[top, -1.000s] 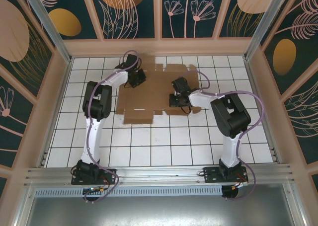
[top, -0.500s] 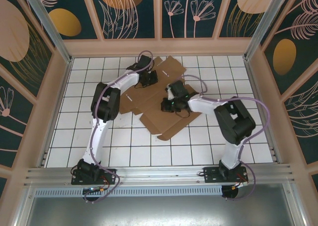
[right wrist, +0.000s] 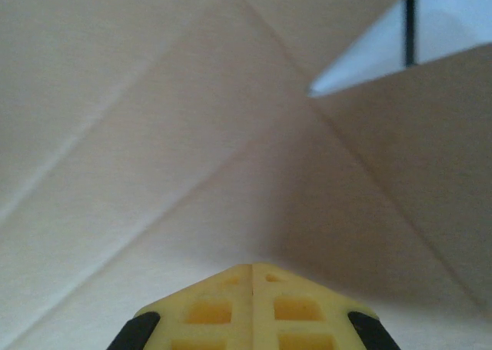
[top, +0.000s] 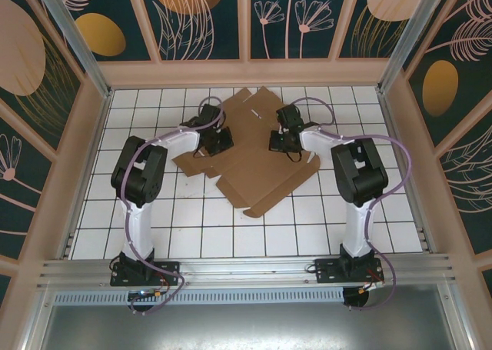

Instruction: Fold the paper box

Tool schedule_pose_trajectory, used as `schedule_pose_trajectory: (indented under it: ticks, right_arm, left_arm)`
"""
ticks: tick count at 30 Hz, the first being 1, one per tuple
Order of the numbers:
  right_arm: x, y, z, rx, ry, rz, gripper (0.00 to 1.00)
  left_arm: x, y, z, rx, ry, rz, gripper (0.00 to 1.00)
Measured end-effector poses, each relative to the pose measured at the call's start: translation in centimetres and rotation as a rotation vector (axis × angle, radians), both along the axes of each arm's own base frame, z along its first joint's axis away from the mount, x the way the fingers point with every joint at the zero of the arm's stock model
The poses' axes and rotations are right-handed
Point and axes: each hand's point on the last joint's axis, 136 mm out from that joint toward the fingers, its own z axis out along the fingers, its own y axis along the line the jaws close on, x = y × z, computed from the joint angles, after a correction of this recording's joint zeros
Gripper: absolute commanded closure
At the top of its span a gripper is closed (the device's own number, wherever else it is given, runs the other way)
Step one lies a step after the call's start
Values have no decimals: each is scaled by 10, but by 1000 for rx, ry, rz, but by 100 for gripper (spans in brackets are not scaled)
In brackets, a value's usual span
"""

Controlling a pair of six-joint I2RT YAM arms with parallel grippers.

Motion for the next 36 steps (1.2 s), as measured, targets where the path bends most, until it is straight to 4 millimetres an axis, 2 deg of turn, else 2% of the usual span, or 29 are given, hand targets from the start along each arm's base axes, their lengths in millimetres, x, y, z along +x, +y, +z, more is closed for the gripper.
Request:
schedule_pose_trajectory:
  ticks: [2, 5, 8, 10, 12, 14, 17, 20, 23, 24, 26, 27, 28, 30, 31, 34, 36]
  right_arm:
    - [-2, -10, -7, -46, 15, -16, 100]
    - [-5, -16, -13, -76, 16, -27, 100]
    - [-12, -12, -13, -92, -15, -18, 100]
    - [-25, -7, -14, -101, -26, 1, 100]
    - [-45, 5, -15, -96, -29, 40, 100]
    - [-70, 29, -15, -65, -27, 110, 100]
    - [-107, 72, -14, 39, 8, 225, 100]
    - [-136, 109, -12, 148, 68, 318, 100]
    - [-149, 134, -12, 246, 129, 367, 99]
    - [-150, 141, -9, 291, 143, 375, 96]
    - [-151, 148, -1, 370, 163, 380, 80]
    - [-149, 148, 7, 411, 158, 378, 69]
    - [-146, 144, 17, 452, 145, 369, 64]
    - [-137, 128, 43, 518, 100, 348, 58]
    - [-126, 113, 62, 550, 49, 319, 50]
    - [-85, 67, 115, 581, -134, 233, 43]
    - [-51, 38, 136, 538, -237, 166, 36]
  left_arm:
    - [-8, 8, -12, 19, 32, 19, 100]
    - [4, 15, -10, 50, 11, 48, 100]
    - [24, 15, -11, 81, -6, 62, 100]
    - [45, 11, -10, 93, -28, 67, 100]
    - [65, 4, -10, 89, -52, 64, 100]
    - [81, -3, -8, 84, -75, 53, 100]
    - [88, -18, -7, 80, -80, 9, 100]
    - [82, -46, -7, 59, -83, -64, 100]
    - [69, -69, -6, 36, -79, -132, 100]
    - [64, -75, -6, 32, -80, -156, 100]
    - [56, -78, -5, 41, -88, -184, 100]
    - [51, -73, -3, 47, -92, -190, 100]
    - [47, -66, 0, 50, -94, -188, 100]
    - [41, -46, 17, 46, -115, -167, 96]
    - [40, -34, 30, 40, -138, -151, 94]
    - [47, -10, 84, -3, -260, -99, 94]
    - [50, -5, 111, -42, -322, -79, 97]
